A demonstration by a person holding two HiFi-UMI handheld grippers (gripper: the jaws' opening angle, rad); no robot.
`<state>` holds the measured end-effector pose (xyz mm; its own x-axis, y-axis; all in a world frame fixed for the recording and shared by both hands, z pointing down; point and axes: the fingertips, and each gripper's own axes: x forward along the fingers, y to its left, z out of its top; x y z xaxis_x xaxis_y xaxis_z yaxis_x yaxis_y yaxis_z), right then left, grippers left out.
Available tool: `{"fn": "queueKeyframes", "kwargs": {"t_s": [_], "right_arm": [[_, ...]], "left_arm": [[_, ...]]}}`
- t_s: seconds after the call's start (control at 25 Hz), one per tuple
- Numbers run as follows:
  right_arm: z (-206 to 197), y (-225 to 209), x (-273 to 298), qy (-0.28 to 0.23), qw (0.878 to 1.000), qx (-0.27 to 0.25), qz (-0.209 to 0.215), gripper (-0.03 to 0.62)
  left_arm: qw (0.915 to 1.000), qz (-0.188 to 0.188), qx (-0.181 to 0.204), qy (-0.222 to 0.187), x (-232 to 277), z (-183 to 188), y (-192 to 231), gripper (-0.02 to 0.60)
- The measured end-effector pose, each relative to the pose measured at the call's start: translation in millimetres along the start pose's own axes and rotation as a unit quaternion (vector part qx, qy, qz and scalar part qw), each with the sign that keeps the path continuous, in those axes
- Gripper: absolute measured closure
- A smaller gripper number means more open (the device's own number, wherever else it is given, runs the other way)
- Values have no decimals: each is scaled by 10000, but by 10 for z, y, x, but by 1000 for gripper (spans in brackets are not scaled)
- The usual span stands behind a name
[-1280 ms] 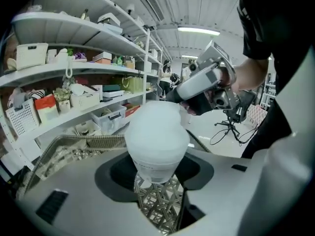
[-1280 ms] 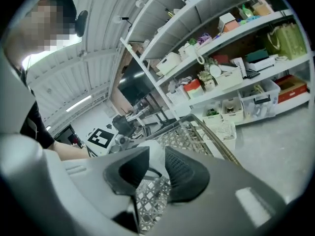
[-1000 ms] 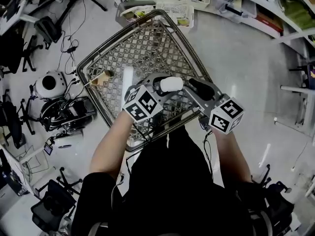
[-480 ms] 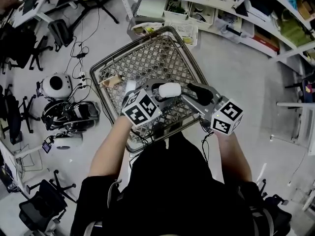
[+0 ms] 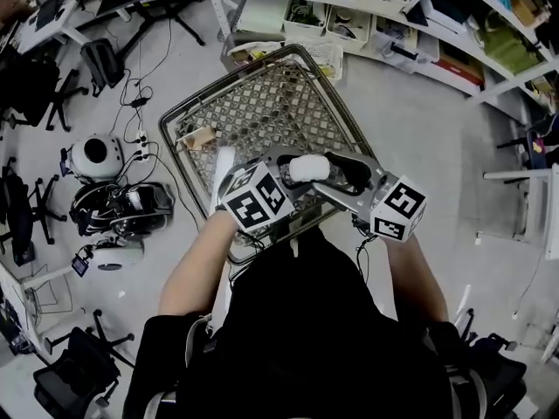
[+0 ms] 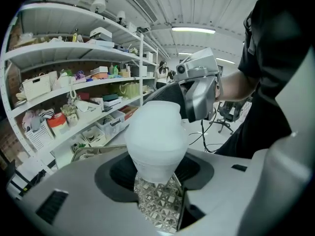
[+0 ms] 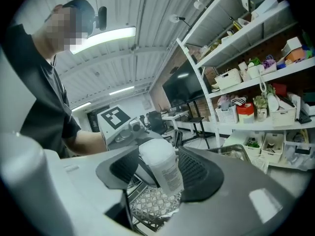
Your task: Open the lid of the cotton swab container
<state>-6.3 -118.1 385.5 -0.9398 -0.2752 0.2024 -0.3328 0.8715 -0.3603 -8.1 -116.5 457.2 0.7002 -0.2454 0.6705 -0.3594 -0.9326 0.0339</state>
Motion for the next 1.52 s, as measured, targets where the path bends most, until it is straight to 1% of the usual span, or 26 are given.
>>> {"fn": "queueKeyframes", "kwargs": {"t_s": [0.2, 0.36, 0.48, 0.6, 0.68, 0.8, 0.88, 1.04, 1.28, 1.4, 1.52], "right_arm": [[-68, 217, -51, 59, 9996, -136, -227, 338], [-146, 389, -107, 160, 9991, -205, -323, 333], [-198, 467, -152, 230, 9987, -244, -394, 333], [-235, 482, -224, 330, 9973, -398, -516, 335], [-230, 475, -265, 341, 9966, -520, -541, 352], [-167, 443, -317, 224, 9964, -609, -550, 367], [-99, 403, -345, 113, 9966, -602, -559, 382], [14, 328, -401, -87, 9974, -508, -496, 385], [60, 291, -379, -68, 9978, -582, -309, 387], [94, 249, -365, -108, 9979, -583, -278, 387], [170, 186, -379, -248, 9982, -470, -280, 388]], "left_arm": [[9981, -459, 402, 57, 4, -20, -320, 374], [9935, -910, 683, 89, -1, -16, -570, 374], [9899, -1099, 875, 170, 20, 9, -666, 374], [9874, -1268, 924, 197, 54, 47, -755, 374], [9864, -1362, 905, 157, 67, 77, -784, 374], [9866, -1358, 905, 14, 73, 156, -765, 373], [9881, -1264, 867, -135, 64, 219, -718, 365], [9911, -1042, 735, -388, 49, 323, -632, 354], [9918, -1030, 621, -440, 41, 363, -570, 365], [9932, -887, 556, -500, 51, 361, -518, 357], [9948, -729, 455, -551, 51, 364, -435, 353]]}}
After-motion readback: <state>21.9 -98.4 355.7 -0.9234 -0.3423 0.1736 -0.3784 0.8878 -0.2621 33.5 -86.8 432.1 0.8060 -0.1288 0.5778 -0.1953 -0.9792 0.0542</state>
